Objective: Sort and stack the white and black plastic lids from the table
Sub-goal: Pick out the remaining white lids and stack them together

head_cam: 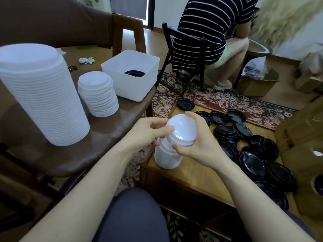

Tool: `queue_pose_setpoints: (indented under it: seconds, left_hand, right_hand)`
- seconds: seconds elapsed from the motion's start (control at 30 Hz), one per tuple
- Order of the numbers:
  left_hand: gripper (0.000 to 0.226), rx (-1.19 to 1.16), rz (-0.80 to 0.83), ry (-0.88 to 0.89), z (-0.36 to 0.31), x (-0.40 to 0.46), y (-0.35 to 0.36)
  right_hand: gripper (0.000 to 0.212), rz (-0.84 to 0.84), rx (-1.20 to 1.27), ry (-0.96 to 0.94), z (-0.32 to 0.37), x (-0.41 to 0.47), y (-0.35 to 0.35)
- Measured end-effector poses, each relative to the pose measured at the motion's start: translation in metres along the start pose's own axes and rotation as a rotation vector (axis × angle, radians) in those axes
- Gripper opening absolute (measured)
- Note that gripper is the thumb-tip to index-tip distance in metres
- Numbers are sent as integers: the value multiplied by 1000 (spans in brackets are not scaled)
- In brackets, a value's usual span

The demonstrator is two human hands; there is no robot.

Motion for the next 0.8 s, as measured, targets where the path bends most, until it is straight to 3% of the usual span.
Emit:
queue_pose_setpoints:
  seconds: [0.07,0.17,0.33,0.47,0.63,0.8]
  left_hand:
    - [44,-7,14,61,11,-2,-2]
    - [87,175,-16,136,32,-3,-8]
    - [129,121,101,54,69,-3,1]
    - [128,19,154,36,85,0,10]
    - [121,-20,79,66,92,5,12]
    - [124,-29,55,73,97,9,13]
  right_hand:
    - [82,-29,6,21,-2,2,-2]
    - [87,-48,14,76,-11,3,-7]
    - [97,-9,60,155,-18,6,-4]
    - [97,67,22,148,-20,8,6]
    - [107,85,-63,129,-25,0,20]
    - [100,86,-117,123,-25,3,27]
Point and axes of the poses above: each hand's wrist, its own x-axis towards the middle knuckle, its own y-axis out of the palm, z = x × y, the point moved 4 cm from there along x, towards the middle knuckle, and after that the axes turned 12 degrees about -z, right-handed, at the moved point
